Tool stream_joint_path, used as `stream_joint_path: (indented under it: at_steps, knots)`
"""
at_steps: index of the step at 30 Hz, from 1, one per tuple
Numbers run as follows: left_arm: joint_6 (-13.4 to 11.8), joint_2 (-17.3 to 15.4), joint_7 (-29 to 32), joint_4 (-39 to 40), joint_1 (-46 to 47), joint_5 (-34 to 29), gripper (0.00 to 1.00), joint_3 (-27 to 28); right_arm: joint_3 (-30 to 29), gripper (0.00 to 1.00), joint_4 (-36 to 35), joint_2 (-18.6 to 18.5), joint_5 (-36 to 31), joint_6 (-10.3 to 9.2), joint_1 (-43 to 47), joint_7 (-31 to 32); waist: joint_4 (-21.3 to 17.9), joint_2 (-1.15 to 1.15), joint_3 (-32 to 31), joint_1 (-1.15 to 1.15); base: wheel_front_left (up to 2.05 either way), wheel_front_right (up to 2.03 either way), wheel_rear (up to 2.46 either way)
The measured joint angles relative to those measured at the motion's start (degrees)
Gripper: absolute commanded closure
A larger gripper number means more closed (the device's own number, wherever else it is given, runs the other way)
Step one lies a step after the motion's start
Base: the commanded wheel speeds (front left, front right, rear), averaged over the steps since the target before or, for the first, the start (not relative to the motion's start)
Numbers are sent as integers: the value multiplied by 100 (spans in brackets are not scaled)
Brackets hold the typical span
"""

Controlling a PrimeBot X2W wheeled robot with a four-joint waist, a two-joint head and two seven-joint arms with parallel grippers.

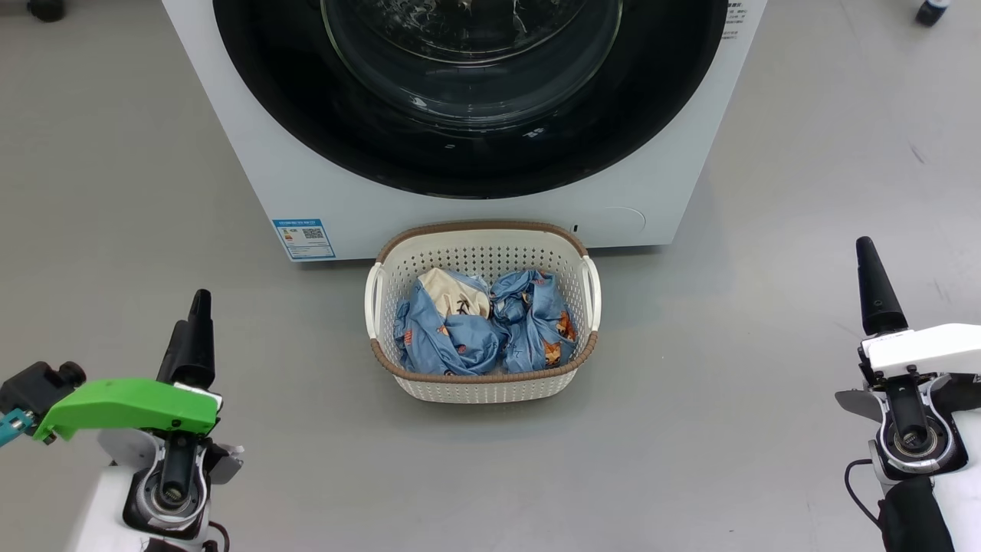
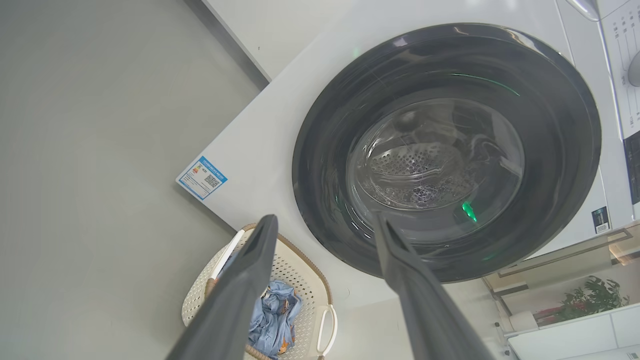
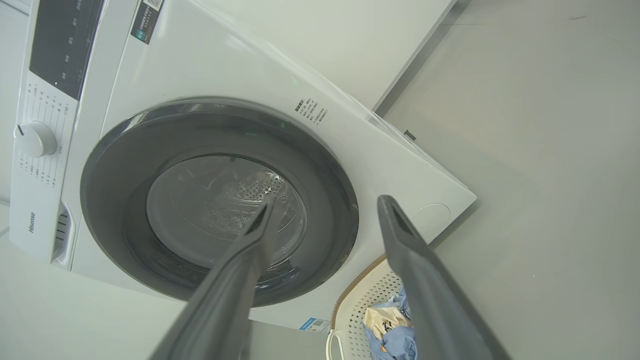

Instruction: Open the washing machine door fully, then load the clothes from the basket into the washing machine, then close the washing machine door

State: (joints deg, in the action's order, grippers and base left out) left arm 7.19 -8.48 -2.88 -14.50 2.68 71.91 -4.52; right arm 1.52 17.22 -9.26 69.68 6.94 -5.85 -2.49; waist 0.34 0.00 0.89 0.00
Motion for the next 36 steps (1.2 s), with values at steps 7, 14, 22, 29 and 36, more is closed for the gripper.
stream_joint_path:
  at_steps: [7,14,22,29,36]
  knots:
    - [0,-318,-185,-4,111,-784,0,-361,293,0,34,-214,-621,1,-100,-172,3,0,5,0,0,0,0]
    - [0,-539,-332,-40,123,-1545,0,-683,605,0,109,-435,-1262,1,-207,-332,5,0,10,0,0,0,0]
    - [0,-688,-510,-165,231,-2236,0,-865,937,0,202,-657,-2063,1,-327,-502,13,0,6,0,0,0,0]
    - [-66,-779,-635,-177,319,-2907,0,-961,1252,0,281,-823,-2738,-2,-474,-673,25,0,-1,0,0,0,0]
    - [-122,-868,-788,-172,353,-3471,0,-1047,1460,0,385,-921,-3267,-54,-559,-806,39,0,-10,0,0,0,0]
